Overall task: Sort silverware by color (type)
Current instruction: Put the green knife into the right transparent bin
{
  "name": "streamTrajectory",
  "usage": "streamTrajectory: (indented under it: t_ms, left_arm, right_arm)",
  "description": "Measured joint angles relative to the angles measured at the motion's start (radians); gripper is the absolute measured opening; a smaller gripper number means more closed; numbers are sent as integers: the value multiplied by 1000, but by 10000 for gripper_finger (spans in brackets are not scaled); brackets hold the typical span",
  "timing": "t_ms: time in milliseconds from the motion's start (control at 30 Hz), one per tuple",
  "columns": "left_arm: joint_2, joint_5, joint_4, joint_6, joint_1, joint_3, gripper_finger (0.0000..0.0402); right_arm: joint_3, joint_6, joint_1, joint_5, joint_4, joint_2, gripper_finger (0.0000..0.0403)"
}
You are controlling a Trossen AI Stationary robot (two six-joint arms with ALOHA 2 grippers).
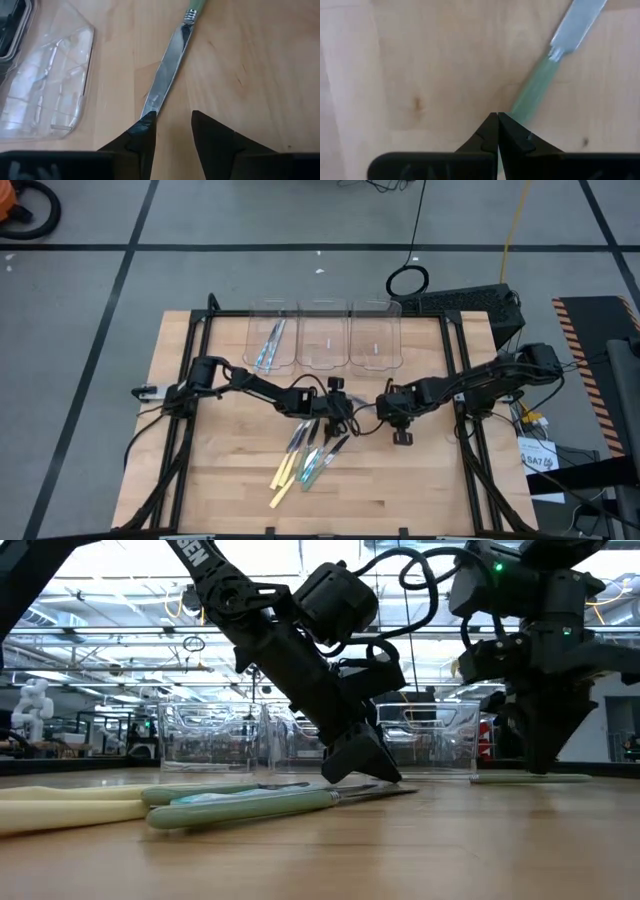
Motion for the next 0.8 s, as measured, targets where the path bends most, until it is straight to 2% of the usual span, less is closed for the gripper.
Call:
streamTrajectory:
  t_ms: [100,233,500,667,800]
  left_arm:
    - [0,8,-4,15,0,0,133]
    - [-1,37,-2,41,3,0,133]
    - [-2,53,-6,44,9,0,133]
    - [-5,152,-52,10,47,2,131]
    - [-6,231,-72,1,70,3,106]
  right_arm:
    - [0,77,20,7,-43,0,0]
    - [0,207,42,103,-112,0,0]
    - [0,314,107,165,-128,0,0]
    - [0,349,147,232,-132,0,1]
    - [5,366,164,290,-135,0,14]
